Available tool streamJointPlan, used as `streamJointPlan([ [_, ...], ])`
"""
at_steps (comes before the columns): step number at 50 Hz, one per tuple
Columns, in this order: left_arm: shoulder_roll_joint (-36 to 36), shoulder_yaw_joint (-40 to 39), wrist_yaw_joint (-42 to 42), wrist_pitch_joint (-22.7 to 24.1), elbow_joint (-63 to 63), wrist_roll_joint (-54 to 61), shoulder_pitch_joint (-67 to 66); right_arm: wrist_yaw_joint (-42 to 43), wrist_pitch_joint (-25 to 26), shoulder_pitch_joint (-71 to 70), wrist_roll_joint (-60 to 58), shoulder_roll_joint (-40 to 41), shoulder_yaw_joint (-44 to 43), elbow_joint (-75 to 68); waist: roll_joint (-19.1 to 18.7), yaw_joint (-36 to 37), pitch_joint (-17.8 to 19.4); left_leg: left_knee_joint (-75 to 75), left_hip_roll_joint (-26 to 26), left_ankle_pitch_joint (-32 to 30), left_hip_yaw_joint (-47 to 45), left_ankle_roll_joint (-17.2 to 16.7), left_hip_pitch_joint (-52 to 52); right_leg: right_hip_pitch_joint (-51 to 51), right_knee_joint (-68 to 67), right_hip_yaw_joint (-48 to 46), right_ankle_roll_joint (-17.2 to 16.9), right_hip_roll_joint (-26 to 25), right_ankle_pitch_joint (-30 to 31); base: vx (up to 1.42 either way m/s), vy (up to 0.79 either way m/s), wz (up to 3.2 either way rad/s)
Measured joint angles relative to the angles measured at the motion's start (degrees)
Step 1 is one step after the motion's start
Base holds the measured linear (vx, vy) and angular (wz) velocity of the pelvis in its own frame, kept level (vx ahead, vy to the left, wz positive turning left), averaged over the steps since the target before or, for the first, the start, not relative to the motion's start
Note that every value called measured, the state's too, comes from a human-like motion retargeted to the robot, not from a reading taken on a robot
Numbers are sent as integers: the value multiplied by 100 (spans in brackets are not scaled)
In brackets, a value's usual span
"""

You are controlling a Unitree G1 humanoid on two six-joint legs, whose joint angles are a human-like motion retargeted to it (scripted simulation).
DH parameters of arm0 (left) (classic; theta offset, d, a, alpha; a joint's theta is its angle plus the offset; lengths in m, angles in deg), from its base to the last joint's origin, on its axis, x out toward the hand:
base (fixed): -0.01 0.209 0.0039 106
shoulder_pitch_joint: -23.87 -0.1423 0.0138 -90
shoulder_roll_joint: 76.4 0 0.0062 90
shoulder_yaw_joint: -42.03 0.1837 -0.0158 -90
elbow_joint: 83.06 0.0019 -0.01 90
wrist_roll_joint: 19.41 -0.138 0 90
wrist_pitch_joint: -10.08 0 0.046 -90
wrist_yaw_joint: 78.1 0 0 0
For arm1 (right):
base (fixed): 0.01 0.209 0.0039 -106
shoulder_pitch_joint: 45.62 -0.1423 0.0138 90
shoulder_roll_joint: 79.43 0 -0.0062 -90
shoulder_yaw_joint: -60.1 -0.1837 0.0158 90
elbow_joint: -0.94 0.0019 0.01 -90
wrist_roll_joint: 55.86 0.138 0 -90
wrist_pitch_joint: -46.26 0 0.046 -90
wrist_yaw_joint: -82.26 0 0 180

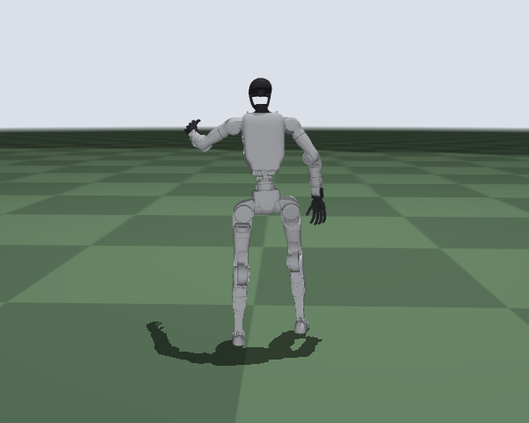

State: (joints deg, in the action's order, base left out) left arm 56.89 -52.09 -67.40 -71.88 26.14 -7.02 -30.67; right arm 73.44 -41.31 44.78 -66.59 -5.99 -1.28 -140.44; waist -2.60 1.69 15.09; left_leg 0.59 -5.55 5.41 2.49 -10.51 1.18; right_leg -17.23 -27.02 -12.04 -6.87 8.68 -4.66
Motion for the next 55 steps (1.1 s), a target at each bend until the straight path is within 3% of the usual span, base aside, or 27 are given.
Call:
streamJointPlan([
  [5, -201, 1701, -300, -357, -66, -1654, 1115, 315, -1, 23, 371, -38, -83, -167, 121, -534, 116, -109, 261, 289, 239, -52, 455, 621, 2195, -228, -622, 171, 719, 41, -14, 53],
  [8, -777, 2951, -760, -535, 522, -2428, 1553, 418, 16, 9, 604, -78, -93, -267, 106, -748, 109, 326, 374, 603, 418, 120, 467, 982, 2588, -240, -642, 223, 1240, 42, -18, 40],
  [12, -1816, 4364, -1624, -623, 1772, -3378, 1505, 387, 34, -195, 667, -197, -8, -353, -15, -1026, 63, 1987, 465, 877, 315, 362, -143, 1180, 2334, -314, -480, 271, 958, 40, -18, 14],
  [15, -2625, 4766, -1779, -469, 2810, -4212, 781, 569, -81, -315, 319, -211, -115, -337, -22, -1065, -75, 3333, 395, 936, -260, 430, -658, 892, 1318, -167, -596, 346, 360, 40, -16, -50],
  [20, -3296, 3849, -187, -490, 3649, -4348, -838, 1489, -211, -851, 249, -233, -110, -1, 89, -909, -135, 4377, 333, 1122, -869, 482, -1315, 1214, 1754, 394, -512, 206, 378, 39, -11, -97],
  [24, -3631, 2909, 629, -397, 3793, -3336, -2020, 2047, -352, -860, 636, -149, -333, 495, 300, -426, -185, 4175, 261, 1143, -1072, 441, -1553, 1312, 1640, 819, -673, 229, 185, 40, -2, -101],
  [33, -4428, 492, 1293, 50, 3576, 1068, -3490, 2251, -211, -1182, 500, -89, -97, 620, 480, 530, 7, 1566, 28, 600, -375, 250, -1482, 1760, 1853, 1376, -663, 156, -62, 36, 11, -65],
  [35, -4618, -59, 1122, 403, 3389, 2285, -3786, 2471, -532, -1128, 201, 25, -106, 437, 435, 711, 92, 1077, -110, 304, -215, 88, -1220, 1970, 1793, 1507, -564, 38, -199, 38, 24, -67],
  [38, -4827, -877, 1015, 790, 3126, 4139, -3903, 2482, -494, -1059, 438, 160, -148, 224, 446, 909, 157, 680, -198, -308, -214, -26, -954, 1962, 1507, 1707, -396, -33, -401, 34, 28, -56],
  [43, -4622, -1671, 716, 1233, 2883, 6452, -3595, 2488, -391, -728, 923, 453, -358, -83, 584, 893, 252, 821, -92, -86, -390, 73, -755, 1429, 140, 1702, -42, 43, -440, 29, 30, -14],
  [47, -4071, -1896, 409, 1374, 2579, 6683, -3246, 2130, -340, -135, 749, 561, -496, -164, 468, 697, 196, 963, -143, 174, -507, 217, -595, 1035, -896, 961, 144, 188, -419, 26, 23, 5],
  [50, -3614, -2111, 489, 1344, 2199, 6767, -2567, 2077, 166, -33, 620, 466, -342, -253, 322, 601, 181, 414, -211, -197, -604, 143, -366, 721, -995, 318, 394, 289, -435, 20, 14, -37],
  [55, -2679, -1915, 364, 1503, 1209, 5833, -1824, 1435, 232, 217, 588, 362, -507, -391, 195, 313, 89, 257, -217, -117, -1005, 96, -103, 483, -496, -392, 199, 362, -196, 21, 8, -62],
])
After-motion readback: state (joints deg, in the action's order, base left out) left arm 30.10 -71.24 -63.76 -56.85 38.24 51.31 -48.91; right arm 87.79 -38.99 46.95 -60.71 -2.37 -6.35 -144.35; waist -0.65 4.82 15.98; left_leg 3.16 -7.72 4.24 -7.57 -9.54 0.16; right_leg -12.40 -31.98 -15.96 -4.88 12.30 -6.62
